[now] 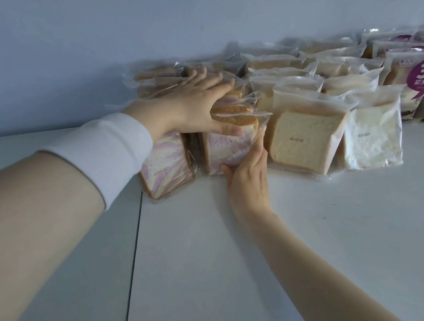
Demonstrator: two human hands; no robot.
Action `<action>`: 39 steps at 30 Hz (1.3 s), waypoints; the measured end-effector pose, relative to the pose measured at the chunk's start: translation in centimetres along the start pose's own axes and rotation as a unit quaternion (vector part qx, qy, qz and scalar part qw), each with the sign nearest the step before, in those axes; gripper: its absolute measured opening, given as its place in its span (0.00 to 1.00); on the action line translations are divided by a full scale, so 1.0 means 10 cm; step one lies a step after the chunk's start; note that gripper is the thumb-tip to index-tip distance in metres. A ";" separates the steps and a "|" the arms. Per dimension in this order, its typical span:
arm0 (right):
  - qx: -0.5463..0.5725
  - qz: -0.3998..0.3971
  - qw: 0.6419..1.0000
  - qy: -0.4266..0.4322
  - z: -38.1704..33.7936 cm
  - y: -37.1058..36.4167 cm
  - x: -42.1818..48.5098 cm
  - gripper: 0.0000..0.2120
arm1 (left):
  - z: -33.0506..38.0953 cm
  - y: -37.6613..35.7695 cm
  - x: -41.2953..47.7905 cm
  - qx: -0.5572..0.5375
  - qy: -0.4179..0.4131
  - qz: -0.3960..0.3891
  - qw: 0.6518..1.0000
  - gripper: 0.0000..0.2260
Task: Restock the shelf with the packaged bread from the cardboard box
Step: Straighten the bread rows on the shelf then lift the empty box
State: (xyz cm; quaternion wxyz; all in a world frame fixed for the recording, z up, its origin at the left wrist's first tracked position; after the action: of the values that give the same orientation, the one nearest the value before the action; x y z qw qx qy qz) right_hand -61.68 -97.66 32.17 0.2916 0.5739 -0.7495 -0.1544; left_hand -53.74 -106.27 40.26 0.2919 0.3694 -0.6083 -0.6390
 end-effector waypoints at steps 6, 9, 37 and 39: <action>-0.048 -0.029 0.998 0.007 0.00 -0.02 0.03 0.43 | 0.02 -0.05 0.03 -0.010 -0.004 0.016 1.000 0.55; -0.056 -0.028 0.998 -0.006 0.01 -0.05 0.03 0.43 | 0.02 -0.03 0.02 -0.025 -0.003 0.027 0.999 0.54; -0.075 0.087 0.993 0.016 -0.19 0.03 -0.10 0.43 | -0.77 -0.93 -1.09 -0.539 0.120 0.298 0.779 0.32; -0.085 0.087 0.992 0.017 -0.21 0.05 -0.14 0.42 | -0.77 -0.92 -1.12 -0.559 0.094 0.287 0.772 0.36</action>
State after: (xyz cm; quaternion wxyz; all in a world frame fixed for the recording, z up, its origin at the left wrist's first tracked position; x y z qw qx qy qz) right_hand -60.48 -95.96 33.75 0.3641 0.4822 -0.7758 -0.1819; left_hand -40.44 -100.58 32.50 0.6727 0.0073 -0.1912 -0.7148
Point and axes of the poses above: each hand's wrist, its own x-axis towards the middle knuckle, its own y-axis out of the back of the hand, z = x × y, the point moved 9 cm from there along x, towards the middle knuckle, and after that the axes turned 2 degrees about -z, right-handed, at the moved point
